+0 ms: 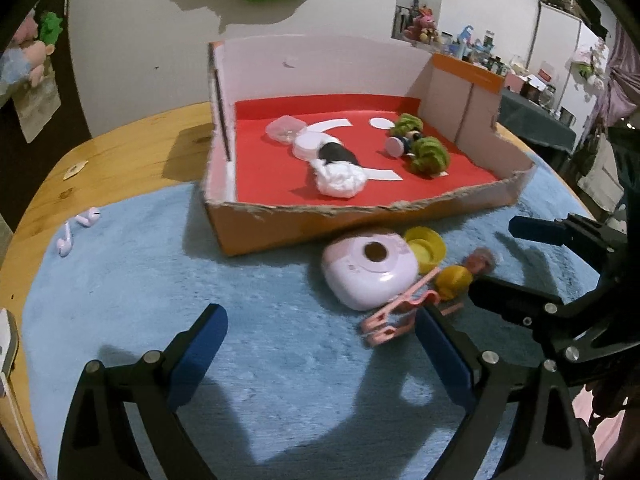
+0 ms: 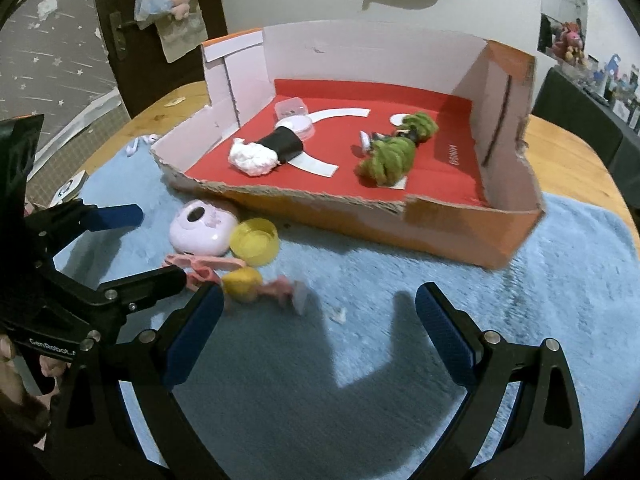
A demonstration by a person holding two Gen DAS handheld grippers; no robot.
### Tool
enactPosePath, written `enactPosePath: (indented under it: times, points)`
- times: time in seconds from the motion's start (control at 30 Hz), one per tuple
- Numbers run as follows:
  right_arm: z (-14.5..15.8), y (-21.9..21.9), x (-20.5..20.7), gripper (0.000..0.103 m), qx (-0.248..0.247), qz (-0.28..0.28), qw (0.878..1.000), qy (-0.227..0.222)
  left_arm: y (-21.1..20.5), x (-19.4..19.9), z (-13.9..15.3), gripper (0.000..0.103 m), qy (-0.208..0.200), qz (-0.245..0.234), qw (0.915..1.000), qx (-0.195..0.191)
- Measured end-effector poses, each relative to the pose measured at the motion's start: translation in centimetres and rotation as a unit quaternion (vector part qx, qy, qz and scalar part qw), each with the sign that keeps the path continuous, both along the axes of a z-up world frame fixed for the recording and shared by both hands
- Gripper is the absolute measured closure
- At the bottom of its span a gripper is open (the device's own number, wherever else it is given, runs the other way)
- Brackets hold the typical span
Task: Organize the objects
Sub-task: 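Move both open tools toward the pink round case and pink clip on the mat, then grasp pink clothespin with left tool while right tool grasps yellow-haired figurine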
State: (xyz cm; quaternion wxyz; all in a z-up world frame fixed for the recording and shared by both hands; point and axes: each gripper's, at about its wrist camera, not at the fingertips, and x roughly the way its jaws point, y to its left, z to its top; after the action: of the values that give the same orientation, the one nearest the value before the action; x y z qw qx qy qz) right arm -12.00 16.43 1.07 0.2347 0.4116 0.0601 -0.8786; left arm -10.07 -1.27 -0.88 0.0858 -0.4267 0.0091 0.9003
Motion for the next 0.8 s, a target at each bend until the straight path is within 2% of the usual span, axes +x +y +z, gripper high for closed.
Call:
enactPosePath:
  times: [0.27,0.43,0.53,0.57,0.63,0.7,0.8]
  points:
    - [-0.8,-0.4,-1.1,0.005,-0.006,0.003,1.000,-0.020,-0.3,0.1,-0.3,0.006,-0.006,-0.009,0.9999,0.011]
    - [-0.1,1.1,-1.4,0.005,0.024,-0.040,0.999,-0.005,1.4,0.5,-0.1,0.006,0.003,-0.046,0.9989,0.000]
    - [0.0,2.8,-1.6,0.005,0.015,-0.054,0.998,-0.015,2.8,0.4,-0.1,0.008,0.009,-0.073,0.9973,-0.007]
    - [0.0,3.1,-1.6,0.005,0.011,-0.054,0.998,-0.016,3.2,0.3,-0.2,0.010,0.008,-0.079,0.9968,-0.009]
    - [0.1,3.2,-1.5,0.005,0.009,-0.049,0.999,-0.016,3.8,-0.1,-0.4,0.025,0.001,-0.093,0.9956,-0.008]
    - [0.1,3.0,-1.4,0.005,0.011,-0.040,0.999,-0.015,4.1,-0.2,-0.5,0.028,0.001,-0.096,0.9953,-0.012]
    - [0.2,2.4,-1.4,0.005,0.009,-0.030,0.999,-0.016,4.3,0.3,-0.5,0.040,0.006,-0.107,0.9940,-0.021]
